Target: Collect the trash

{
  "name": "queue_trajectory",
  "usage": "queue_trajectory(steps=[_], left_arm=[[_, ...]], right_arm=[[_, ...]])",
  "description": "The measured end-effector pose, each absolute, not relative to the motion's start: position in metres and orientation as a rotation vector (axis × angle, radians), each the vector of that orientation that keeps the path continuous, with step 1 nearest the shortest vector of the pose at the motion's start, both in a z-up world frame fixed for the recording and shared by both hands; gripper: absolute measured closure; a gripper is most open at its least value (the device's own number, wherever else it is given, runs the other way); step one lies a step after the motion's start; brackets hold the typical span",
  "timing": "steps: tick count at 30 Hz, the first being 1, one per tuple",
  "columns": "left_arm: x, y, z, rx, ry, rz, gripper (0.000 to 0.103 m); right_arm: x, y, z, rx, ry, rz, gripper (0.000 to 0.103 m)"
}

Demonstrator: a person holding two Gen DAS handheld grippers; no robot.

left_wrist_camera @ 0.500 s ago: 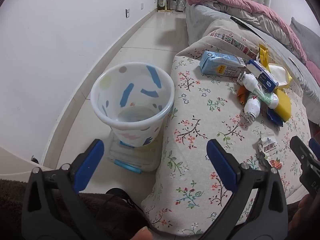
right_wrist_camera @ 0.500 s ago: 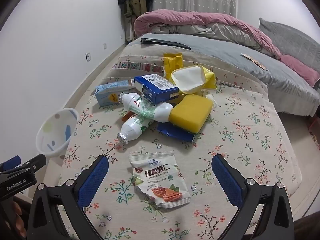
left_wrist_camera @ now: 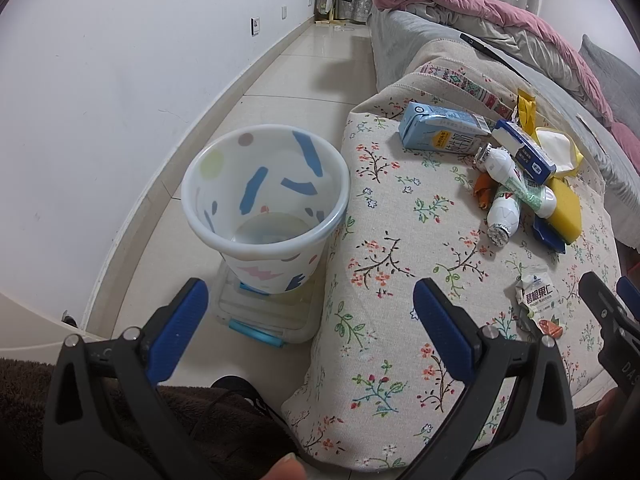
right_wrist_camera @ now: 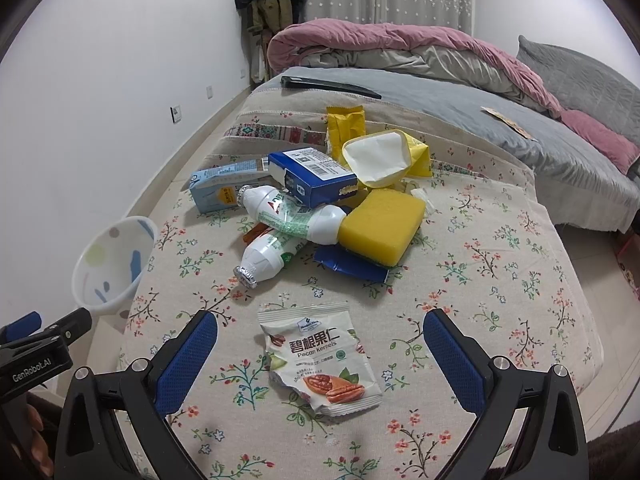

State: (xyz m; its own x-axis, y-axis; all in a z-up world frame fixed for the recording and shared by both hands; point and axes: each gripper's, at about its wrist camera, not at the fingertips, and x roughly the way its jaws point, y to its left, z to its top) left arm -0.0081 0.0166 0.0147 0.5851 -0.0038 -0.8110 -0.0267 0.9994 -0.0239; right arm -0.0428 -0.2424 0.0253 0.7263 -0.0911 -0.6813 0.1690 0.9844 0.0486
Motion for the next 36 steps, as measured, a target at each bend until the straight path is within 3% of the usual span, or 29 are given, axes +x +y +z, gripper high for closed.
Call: queue_trajectory(steps=[36], left_arm=[[-0.008, 0.0194, 0.02, -0.041, 0.936, 0.017, 0.001]], right_arm=[[-0.0445, -0.2408, 0.0284, 0.119, 0.72, -0.141, 0.0]])
